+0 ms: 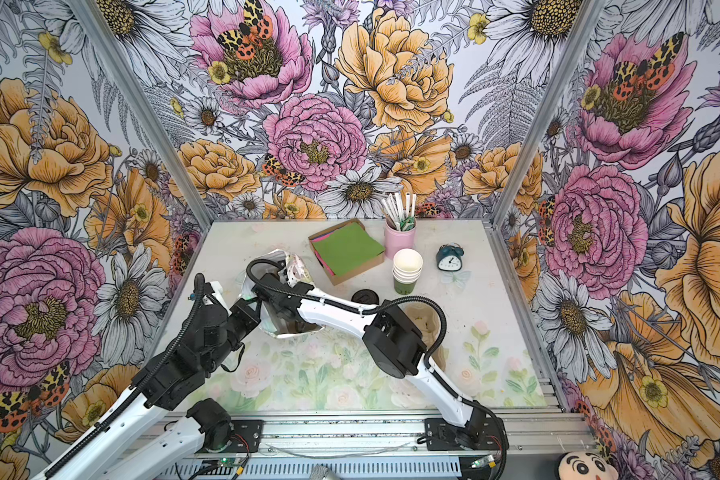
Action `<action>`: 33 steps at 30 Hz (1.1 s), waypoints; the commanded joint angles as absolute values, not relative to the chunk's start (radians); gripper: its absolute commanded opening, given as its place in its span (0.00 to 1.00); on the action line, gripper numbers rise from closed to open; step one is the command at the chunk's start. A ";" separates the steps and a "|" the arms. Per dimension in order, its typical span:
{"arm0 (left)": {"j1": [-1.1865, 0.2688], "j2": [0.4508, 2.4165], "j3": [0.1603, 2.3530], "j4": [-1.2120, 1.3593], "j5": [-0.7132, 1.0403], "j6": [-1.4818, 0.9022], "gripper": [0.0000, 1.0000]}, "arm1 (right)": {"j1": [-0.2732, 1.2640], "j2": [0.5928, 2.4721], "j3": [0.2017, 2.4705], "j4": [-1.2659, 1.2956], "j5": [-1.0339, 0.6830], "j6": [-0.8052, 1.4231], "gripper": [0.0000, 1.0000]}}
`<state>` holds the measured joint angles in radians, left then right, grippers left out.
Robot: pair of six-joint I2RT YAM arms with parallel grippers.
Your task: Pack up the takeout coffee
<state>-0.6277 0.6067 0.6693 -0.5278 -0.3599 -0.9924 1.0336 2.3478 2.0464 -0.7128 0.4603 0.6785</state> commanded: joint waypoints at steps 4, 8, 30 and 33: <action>-0.631 0.607 0.694 -0.509 -0.252 -0.939 0.00 | 1.018 2.383 2.037 -0.726 0.447 0.658 0.20; -0.637 0.605 0.690 -0.509 -0.241 -0.894 0.00 | 1.017 2.358 2.008 -0.726 0.473 0.658 0.20; -0.810 0.443 0.457 -0.278 -0.293 -0.683 0.00 | 1.064 2.106 1.563 -0.321 0.587 0.604 0.21; -0.827 0.425 0.437 -0.259 -0.297 -0.676 0.00 | 1.064 2.119 1.555 -0.323 0.585 0.606 0.21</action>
<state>-0.8001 0.4400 0.4591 -0.3054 -0.3332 -0.7166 1.0554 2.1075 1.5768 -0.3515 0.5762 0.6216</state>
